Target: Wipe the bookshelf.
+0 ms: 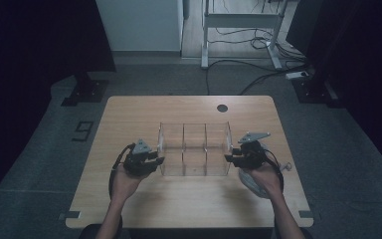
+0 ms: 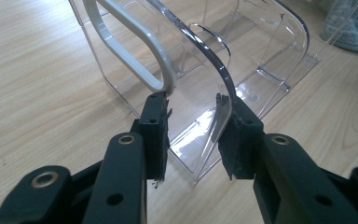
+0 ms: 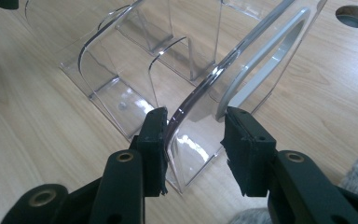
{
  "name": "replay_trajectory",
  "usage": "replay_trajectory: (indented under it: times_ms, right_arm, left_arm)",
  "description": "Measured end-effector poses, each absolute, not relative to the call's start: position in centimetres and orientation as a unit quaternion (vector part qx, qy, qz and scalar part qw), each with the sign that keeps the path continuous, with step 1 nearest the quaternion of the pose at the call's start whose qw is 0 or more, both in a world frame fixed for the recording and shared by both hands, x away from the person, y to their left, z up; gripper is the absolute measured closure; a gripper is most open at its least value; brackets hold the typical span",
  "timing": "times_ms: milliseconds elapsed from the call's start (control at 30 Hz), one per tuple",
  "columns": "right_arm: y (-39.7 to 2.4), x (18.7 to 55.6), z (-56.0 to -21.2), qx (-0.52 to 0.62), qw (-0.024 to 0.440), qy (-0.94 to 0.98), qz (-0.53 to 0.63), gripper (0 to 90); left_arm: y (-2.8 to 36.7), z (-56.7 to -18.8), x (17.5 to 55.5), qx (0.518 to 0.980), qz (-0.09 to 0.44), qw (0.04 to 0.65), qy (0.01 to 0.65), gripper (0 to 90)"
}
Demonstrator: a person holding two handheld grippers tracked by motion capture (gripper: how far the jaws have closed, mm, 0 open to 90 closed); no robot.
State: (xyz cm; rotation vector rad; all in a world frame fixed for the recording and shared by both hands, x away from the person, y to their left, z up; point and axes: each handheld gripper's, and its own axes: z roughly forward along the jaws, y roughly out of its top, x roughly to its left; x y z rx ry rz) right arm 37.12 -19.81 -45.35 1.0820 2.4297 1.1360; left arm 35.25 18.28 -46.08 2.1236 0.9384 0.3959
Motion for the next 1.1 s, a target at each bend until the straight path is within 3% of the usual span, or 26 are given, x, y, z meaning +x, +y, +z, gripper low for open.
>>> replay_trajectory:
  times_ms: [767,933,1100]
  right_arm:
    - [-19.8,40.9,-45.5,0.391,0.114,0.826,0.389,56.7]
    - [-19.8,40.8,-45.3,0.383,0.126,0.83,0.386,45.8]
    - [-19.7,40.1,-45.2,0.365,0.126,0.837,0.388,30.3]
  left_arm:
    - [18.4,-46.3,39.0,0.823,0.144,0.394,0.384,63.6]
    - [18.7,-46.1,38.9,0.82,0.16,0.386,0.391,50.0]
    - [19.2,-45.7,38.5,0.81,0.152,0.404,0.398,28.5]
